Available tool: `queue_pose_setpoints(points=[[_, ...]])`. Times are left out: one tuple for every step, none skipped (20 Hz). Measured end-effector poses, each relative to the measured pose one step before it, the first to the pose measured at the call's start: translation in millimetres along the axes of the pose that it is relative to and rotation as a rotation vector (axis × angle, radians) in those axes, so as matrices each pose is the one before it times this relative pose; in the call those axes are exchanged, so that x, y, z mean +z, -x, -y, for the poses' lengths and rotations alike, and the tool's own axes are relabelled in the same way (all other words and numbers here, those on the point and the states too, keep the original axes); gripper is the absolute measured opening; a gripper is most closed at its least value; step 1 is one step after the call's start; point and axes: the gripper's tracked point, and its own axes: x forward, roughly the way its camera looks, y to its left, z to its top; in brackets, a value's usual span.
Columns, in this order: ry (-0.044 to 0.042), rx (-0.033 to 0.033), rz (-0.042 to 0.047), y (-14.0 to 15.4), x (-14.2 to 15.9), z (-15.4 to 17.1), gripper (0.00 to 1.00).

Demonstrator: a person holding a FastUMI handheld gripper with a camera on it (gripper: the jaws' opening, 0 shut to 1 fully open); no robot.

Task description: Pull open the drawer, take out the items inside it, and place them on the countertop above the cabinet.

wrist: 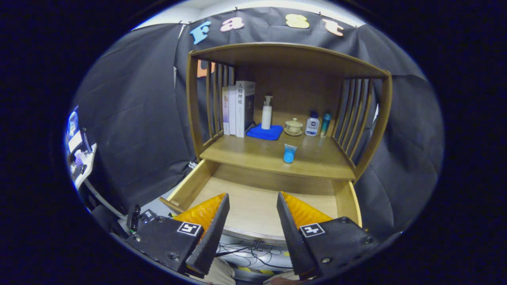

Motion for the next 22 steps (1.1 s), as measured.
queue_pose_setpoints(points=[[0.00302,0.00223,0.01273,1.27,-11.38,-1.53,0.77],[0.00482,-0.00266,0.01209,0.7,-9.58,-2.0,0.77],[0.00668,-0.00227,0.01508,0.34,-7.56,-0.42,0.77],[-0.00351,-0.01093,0.01611,0.6,-9.02,2.09,0.77],[-0.02021,-0.01388,0.02628,0.67,-6.15,1.76,0.76],[-0.02404,0.00067,0.02764,0.05,-4.95,-0.36,0.77],[-0.02535,-0.00361,0.01996,-1.72,-5.19,-0.21,0.77],[-0.0129,-0.01322,0.01282,2.01,-6.71,5.57,0.84],[-0.01023,-0.01544,0.01193,-0.74,-7.14,4.18,0.92],[-0.0021,-0.01571,0.01511,-0.72,-6.09,3.45,1.0],[0.00129,-0.01415,0.01523,-0.95,-6.34,1.9,1.0],[0.00509,-0.00578,0.00872,0.37,-7.59,0.43,1.0],[0.00165,-0.00444,0.01996,0.75,-5.64,-0.6,1.0],[0.00079,-0.00109,0.01144,0.9,-7.19,-1.16,1.0],[-0.00572,0.00451,0.01245,0.67,-7.23,-2.8,1.0],[-0.00762,0.0044,0.00591,-0.29,-7.44,-2.37,1.0],[-0.00769,0.00492,0.00596,-1.24,-7.39,-1.88,1.0],[-0.00485,-0.00526,0.00753,-1.95,-5.17,1.16,1.0],[-0.00383,-0.00475,-0.00098,-2.73,-5.83,1.67,1.0],[-0.00329,-0.00211,0.00872,-3.34,-5.15,0.08,1.0],[0.00013,-0.00263,-0.00374,-3.25,-5.75,1.39,1.0],[0.00159,0.01042,0.0027,-1.93,-4.29,-1.95,1.0]])
